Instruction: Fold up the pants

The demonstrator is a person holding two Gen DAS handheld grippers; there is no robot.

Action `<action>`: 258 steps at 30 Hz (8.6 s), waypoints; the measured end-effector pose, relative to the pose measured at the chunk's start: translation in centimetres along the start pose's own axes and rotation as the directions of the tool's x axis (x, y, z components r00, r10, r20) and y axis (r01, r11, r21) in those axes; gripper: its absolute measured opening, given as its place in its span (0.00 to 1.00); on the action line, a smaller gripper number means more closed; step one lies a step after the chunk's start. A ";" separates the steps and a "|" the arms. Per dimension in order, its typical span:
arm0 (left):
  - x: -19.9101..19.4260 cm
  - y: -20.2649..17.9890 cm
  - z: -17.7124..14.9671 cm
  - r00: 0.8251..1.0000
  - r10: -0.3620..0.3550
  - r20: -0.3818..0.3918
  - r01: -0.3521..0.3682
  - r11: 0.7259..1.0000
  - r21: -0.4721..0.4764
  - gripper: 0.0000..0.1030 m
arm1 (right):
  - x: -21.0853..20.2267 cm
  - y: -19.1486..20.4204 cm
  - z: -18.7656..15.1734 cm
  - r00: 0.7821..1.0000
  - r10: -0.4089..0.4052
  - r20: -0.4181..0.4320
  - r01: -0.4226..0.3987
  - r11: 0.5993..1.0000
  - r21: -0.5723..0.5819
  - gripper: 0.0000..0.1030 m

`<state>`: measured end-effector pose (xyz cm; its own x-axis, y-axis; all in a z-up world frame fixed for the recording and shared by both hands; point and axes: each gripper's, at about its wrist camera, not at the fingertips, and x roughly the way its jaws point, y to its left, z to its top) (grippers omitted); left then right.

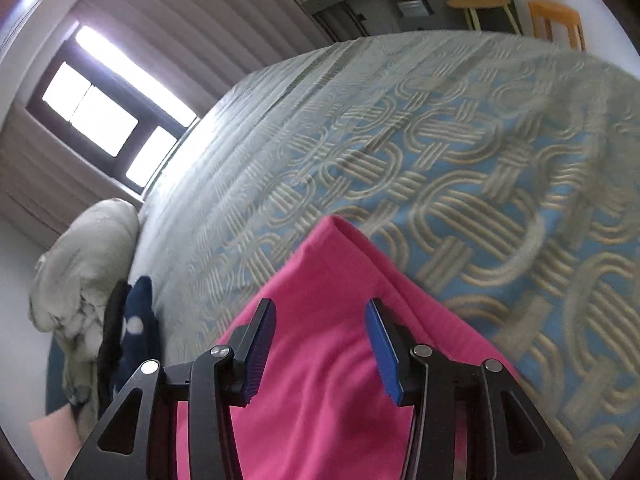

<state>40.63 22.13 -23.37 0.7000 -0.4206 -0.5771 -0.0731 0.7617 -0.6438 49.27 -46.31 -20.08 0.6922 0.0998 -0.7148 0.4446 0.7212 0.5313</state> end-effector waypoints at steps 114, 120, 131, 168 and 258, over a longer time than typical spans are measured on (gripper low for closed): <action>9.2 -15.8 -7.9 0.950 -0.132 -0.283 0.216 0.933 0.290 0.22 | 10.1 22.1 -23.0 0.622 0.429 -0.656 -0.494 0.864 0.097 0.79; 5.9 -15.0 -7.1 0.952 -0.187 -0.241 0.256 0.920 0.297 0.76 | 10.7 21.6 -23.0 0.659 0.331 -0.675 -0.429 0.903 0.025 0.14; 0.1 -7.5 -5.3 0.995 0.098 -0.016 -0.089 0.950 0.300 0.81 | 6.9 25.8 -19.8 0.657 0.447 -0.607 -0.536 0.843 0.040 0.04; 2.7 -4.7 -3.7 0.945 0.328 0.014 -0.327 0.937 0.126 0.82 | 1.9 27.5 -15.6 0.675 0.463 -0.575 -0.552 0.834 0.024 0.04; -3.5 -1.6 -3.7 0.883 0.469 -0.008 -0.462 0.872 0.163 0.92 | 7.5 11.5 -15.6 0.816 0.236 -0.527 -0.308 0.950 -0.052 0.01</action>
<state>35.67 20.52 -22.23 0.5781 -0.0180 -0.8158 -0.2714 0.9386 -0.2130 50.72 -26.54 -26.42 0.3701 0.6132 -0.6979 0.1789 0.6901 0.7012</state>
